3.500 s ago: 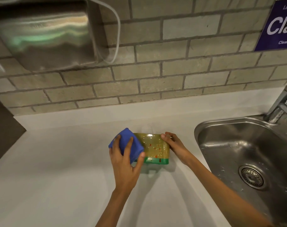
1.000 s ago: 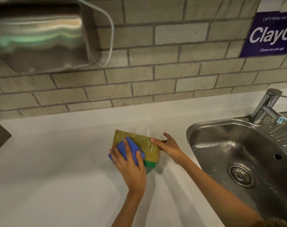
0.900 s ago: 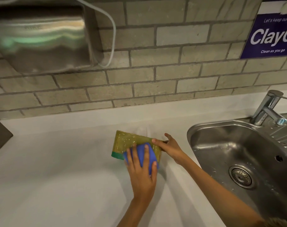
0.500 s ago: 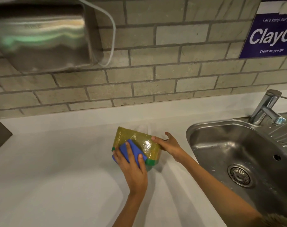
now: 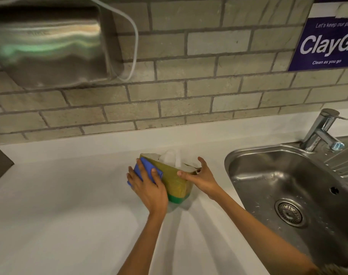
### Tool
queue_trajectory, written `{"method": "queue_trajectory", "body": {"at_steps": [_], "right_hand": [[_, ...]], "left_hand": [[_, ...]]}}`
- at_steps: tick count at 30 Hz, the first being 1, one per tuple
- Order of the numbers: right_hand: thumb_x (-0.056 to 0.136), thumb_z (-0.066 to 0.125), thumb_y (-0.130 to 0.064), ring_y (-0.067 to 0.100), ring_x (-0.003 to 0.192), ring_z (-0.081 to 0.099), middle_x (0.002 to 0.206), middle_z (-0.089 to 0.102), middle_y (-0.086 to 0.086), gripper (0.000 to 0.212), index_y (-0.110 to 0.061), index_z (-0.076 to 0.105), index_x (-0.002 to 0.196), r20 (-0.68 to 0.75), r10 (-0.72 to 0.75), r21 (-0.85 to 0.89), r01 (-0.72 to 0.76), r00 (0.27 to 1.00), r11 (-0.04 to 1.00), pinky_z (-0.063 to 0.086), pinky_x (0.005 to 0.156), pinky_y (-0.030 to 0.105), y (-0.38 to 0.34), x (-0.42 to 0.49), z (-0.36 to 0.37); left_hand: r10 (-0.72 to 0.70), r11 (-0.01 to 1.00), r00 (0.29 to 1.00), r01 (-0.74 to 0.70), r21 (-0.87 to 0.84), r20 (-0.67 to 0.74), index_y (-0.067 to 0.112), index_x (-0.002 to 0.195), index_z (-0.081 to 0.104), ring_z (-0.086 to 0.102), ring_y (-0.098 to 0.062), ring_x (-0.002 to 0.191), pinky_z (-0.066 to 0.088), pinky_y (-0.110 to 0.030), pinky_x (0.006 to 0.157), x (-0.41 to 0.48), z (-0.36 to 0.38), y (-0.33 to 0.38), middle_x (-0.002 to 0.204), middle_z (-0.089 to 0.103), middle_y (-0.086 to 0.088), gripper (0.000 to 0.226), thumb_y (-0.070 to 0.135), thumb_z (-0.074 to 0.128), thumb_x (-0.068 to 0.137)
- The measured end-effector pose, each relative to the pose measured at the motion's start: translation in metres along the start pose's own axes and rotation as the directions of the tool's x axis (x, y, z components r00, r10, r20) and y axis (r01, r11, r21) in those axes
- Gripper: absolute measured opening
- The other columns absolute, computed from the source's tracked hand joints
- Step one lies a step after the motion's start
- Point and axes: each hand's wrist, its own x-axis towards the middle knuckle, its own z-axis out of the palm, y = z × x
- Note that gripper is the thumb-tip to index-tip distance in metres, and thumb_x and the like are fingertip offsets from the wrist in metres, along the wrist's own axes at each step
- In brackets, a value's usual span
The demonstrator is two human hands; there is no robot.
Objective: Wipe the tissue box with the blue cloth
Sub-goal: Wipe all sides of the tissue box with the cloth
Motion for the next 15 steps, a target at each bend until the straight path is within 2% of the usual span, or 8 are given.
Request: {"method": "queue_trajectory", "body": {"at_steps": [2, 4, 6, 8, 10, 12, 15], "right_hand": [[0.051, 0.083, -0.05, 0.023, 0.127, 0.044, 0.142, 0.044, 0.007, 0.121, -0.028, 0.012, 0.146, -0.04, -0.051, -0.017, 0.051, 0.998, 0.999, 0.043, 0.094, 0.028, -0.005, -0.004, 0.007], [0.045, 0.084, -0.053, 0.023, 0.124, 0.046, 0.139, 0.046, 0.008, 0.122, -0.032, 0.014, 0.143, -0.072, -0.115, -0.034, 0.113, 0.991, 0.993, 0.046, 0.1, 0.034, -0.01, -0.008, 0.013], [0.038, 0.084, -0.057, 0.023, 0.125, 0.047, 0.138, 0.046, 0.008, 0.125, -0.034, 0.016, 0.141, -0.089, -0.169, -0.052, 0.165, 0.982, 0.985, 0.046, 0.103, 0.041, -0.013, -0.012, 0.019], [0.036, 0.081, -0.061, 0.023, 0.124, 0.048, 0.137, 0.047, 0.007, 0.125, -0.033, 0.017, 0.139, -0.1, -0.206, -0.077, 0.199, 0.973, 0.977, 0.046, 0.102, 0.042, -0.015, -0.016, 0.024], [0.039, 0.082, -0.059, 0.022, 0.121, 0.049, 0.135, 0.047, 0.007, 0.12, -0.031, 0.019, 0.138, -0.104, -0.234, -0.103, 0.223, 0.967, 0.969, 0.047, 0.101, 0.041, -0.016, -0.019, 0.027], [0.045, 0.083, -0.057, 0.023, 0.12, 0.049, 0.134, 0.045, 0.007, 0.115, -0.031, 0.021, 0.138, -0.099, -0.244, -0.114, 0.232, 0.965, 0.966, 0.047, 0.099, 0.039, -0.016, -0.022, 0.03], [0.054, 0.07, -0.066, 0.025, 0.122, 0.048, 0.136, 0.043, 0.009, 0.102, -0.032, 0.024, 0.139, -0.073, -0.231, -0.02, 0.23, 0.97, 0.973, 0.048, 0.1, 0.041, -0.018, -0.029, 0.032]], "left_hand": [[-0.047, 0.999, 0.999, 0.047, -0.026, -0.014, 0.01, 0.148, 0.025, 0.013, -0.039, 0.145, 0.009, -0.048, 0.118, -0.004, 0.001, 0.002, 0.156, 0.018, -0.025, 0.052, 0.022, 0.037, 0.099], [-0.054, 0.996, 0.999, 0.054, -0.071, 0.009, 0.01, 0.149, 0.022, 0.012, -0.038, 0.145, 0.009, -0.047, 0.119, -0.019, 0.001, 0.005, 0.156, 0.016, -0.024, 0.052, 0.02, 0.035, 0.1], [-0.039, 0.989, 0.997, 0.047, -0.143, 0.059, 0.013, 0.15, 0.017, 0.011, -0.033, 0.146, 0.014, -0.038, 0.118, -0.039, 0.002, 0.007, 0.157, 0.013, -0.02, 0.053, 0.021, 0.033, 0.1], [-0.004, 0.979, 0.994, 0.025, -0.202, 0.105, 0.02, 0.15, 0.01, 0.011, -0.029, 0.146, 0.019, -0.03, 0.113, -0.057, 0.001, 0.009, 0.158, 0.009, -0.016, 0.054, 0.023, 0.03, 0.1], [0.005, 0.974, 0.991, 0.025, -0.223, 0.133, 0.026, 0.146, 0.004, 0.008, -0.026, 0.147, 0.021, -0.033, 0.115, -0.066, -0.001, 0.01, 0.159, 0.006, -0.013, 0.054, 0.023, 0.03, 0.1], [-0.019, 0.97, 0.99, 0.053, -0.237, 0.142, 0.026, 0.147, 0.002, 0.007, -0.025, 0.148, 0.02, -0.031, 0.114, -0.064, -0.004, 0.009, 0.159, 0.006, -0.011, 0.054, 0.022, 0.029, 0.1], [-0.099, 0.948, 0.986, 0.135, -0.288, 0.134, 0.022, 0.151, 0.007, 0.01, -0.023, 0.147, 0.019, -0.031, 0.115, -0.05, -0.011, 0.004, 0.16, 0.01, -0.007, 0.053, 0.024, 0.026, 0.101]]}}
